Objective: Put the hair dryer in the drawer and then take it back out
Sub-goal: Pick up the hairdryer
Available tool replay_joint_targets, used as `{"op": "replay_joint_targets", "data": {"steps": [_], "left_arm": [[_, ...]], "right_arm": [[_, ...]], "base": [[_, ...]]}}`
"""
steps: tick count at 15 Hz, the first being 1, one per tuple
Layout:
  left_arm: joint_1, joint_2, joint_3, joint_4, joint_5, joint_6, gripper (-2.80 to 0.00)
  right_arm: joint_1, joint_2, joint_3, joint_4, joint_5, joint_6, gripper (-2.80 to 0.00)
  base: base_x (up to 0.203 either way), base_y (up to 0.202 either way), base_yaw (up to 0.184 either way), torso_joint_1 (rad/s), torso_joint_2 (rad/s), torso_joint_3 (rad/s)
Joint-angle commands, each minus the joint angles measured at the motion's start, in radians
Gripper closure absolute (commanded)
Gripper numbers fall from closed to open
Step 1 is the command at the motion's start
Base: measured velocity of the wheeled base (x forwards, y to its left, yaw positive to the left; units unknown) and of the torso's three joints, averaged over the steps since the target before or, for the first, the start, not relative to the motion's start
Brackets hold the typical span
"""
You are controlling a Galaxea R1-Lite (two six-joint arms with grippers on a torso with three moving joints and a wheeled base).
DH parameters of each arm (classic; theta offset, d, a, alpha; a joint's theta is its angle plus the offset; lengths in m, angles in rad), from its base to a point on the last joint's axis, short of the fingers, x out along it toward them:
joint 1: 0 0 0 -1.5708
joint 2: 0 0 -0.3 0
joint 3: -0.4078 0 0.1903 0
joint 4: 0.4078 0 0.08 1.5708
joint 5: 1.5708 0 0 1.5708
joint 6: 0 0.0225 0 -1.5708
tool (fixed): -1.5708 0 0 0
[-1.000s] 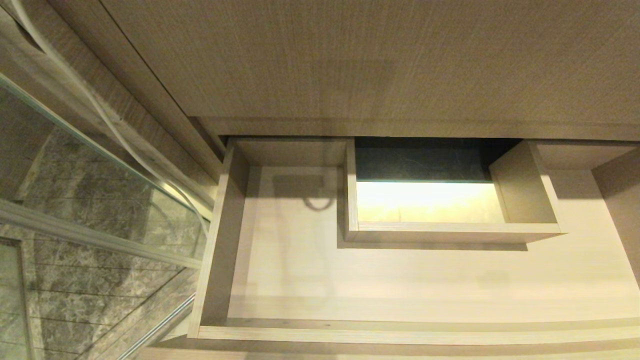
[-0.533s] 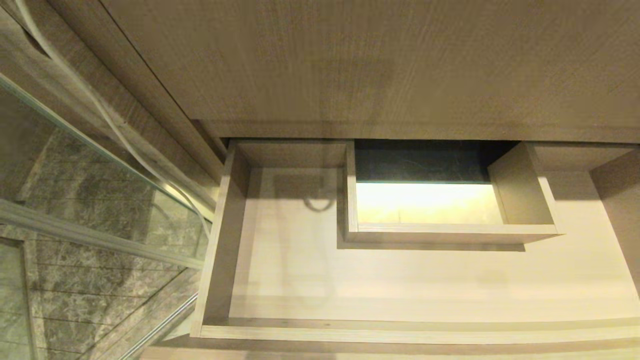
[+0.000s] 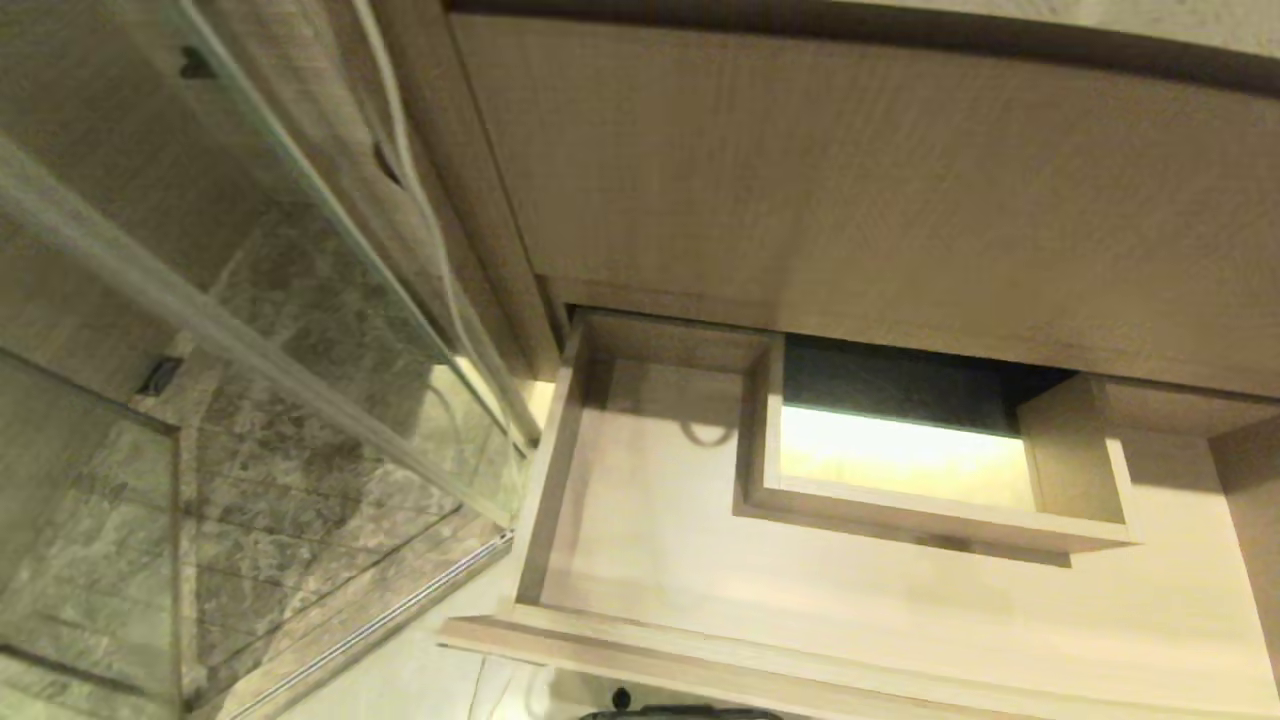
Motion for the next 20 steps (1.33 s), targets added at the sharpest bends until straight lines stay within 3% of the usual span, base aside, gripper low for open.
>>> {"op": "replay_joint_targets", "data": {"steps": [1, 5, 14, 20], "left_arm": [[0.000, 0.000, 0.000, 0.000, 0.000, 0.000, 0.00], [0.000, 0.000, 0.000, 0.000, 0.000, 0.000, 0.00], [0.000, 0.000, 0.000, 0.000, 0.000, 0.000, 0.00], [0.000, 0.000, 0.000, 0.000, 0.000, 0.000, 0.00]], "right_arm": [[0.001, 0.002, 0.000, 0.000, 0.001, -0.002, 0.00], [0.001, 0.002, 0.000, 0.000, -0.002, 0.001, 0.00], [0.001, 0.002, 0.000, -0.003, 0.004, -0.001, 0.00], [0.001, 0.002, 0.000, 0.000, 0.001, -0.002, 0.00]], "base": [[-0.002, -0.012, 0.177, 0.157, -0.50, -0.222], [0.003, -0.007, 0.145, 0.290, -0.25, -0.130], [0.000, 0.000, 0.000, 0.017, -0.01, -0.005], [0.000, 0.000, 0.000, 0.213, -0.39, -0.187]]}}
